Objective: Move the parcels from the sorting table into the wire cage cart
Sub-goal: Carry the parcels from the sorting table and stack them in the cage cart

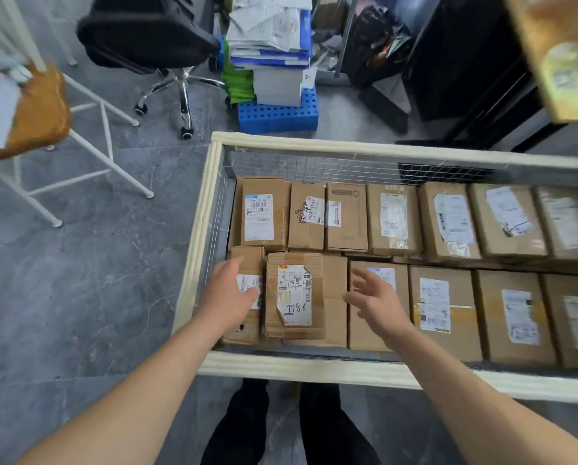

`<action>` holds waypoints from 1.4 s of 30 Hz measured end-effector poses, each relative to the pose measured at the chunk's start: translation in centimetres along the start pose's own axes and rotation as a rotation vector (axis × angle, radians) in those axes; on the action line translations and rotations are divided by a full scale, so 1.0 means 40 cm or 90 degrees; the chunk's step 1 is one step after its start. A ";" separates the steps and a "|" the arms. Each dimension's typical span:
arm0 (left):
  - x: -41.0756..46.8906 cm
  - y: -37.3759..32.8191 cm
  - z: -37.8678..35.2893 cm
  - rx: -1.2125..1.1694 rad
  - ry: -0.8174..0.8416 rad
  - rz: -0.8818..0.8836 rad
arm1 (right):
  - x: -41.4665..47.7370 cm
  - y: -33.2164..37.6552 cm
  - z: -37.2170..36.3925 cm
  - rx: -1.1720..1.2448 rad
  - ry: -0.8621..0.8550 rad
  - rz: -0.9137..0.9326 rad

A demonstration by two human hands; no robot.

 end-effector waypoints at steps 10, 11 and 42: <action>-0.132 -0.274 0.117 0.230 -0.022 -0.274 | -0.233 0.187 0.142 -0.205 -0.154 0.122; -0.145 -0.299 0.127 0.246 -0.027 -0.298 | -0.262 0.203 0.157 -0.224 -0.177 0.130; -0.727 -1.013 -0.262 0.454 -0.059 -0.887 | -1.040 -0.012 0.672 -0.384 -0.673 -0.011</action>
Point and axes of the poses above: each hand's wrist, its own x-axis towards the middle knuckle, its own z-axis out of the back of the hand, y = z × x, the point moved 4 cm from there along x, towards the middle knuckle, and after that the axes turned 3 degrees about y, right-handed, at the moved point
